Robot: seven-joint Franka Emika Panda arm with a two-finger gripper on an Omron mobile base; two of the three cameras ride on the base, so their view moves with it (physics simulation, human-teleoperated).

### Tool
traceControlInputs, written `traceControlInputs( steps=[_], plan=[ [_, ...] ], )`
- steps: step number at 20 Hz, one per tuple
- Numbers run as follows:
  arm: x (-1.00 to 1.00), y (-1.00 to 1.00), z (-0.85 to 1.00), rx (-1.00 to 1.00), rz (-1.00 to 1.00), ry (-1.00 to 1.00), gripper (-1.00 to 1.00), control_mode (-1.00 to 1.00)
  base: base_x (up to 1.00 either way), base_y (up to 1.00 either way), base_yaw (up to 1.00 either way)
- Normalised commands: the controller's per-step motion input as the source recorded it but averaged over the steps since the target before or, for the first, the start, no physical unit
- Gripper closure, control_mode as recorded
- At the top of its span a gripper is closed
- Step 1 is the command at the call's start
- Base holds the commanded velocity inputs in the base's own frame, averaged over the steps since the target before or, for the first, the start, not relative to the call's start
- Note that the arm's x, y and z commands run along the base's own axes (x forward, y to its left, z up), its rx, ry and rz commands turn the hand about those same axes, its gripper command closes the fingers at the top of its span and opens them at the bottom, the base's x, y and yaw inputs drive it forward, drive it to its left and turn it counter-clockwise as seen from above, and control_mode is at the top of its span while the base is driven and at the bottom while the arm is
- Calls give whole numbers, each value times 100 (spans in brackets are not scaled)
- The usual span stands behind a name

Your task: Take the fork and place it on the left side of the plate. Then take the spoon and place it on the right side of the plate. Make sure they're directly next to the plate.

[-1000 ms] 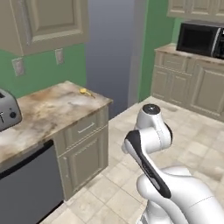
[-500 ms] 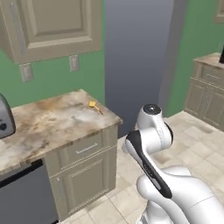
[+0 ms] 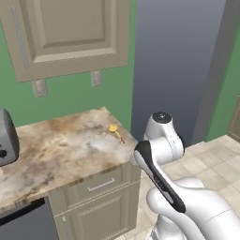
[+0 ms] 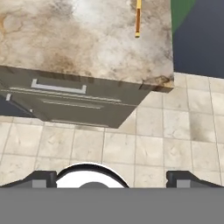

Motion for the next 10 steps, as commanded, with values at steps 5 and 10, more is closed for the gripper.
traceControlInputs(
  steps=[5,10],
  plan=[
    [0,0,0,0,0,0,-100,100,53,0,15],
    [0,0,0,0,0,0,-100,100,30,0,3]
  ],
)
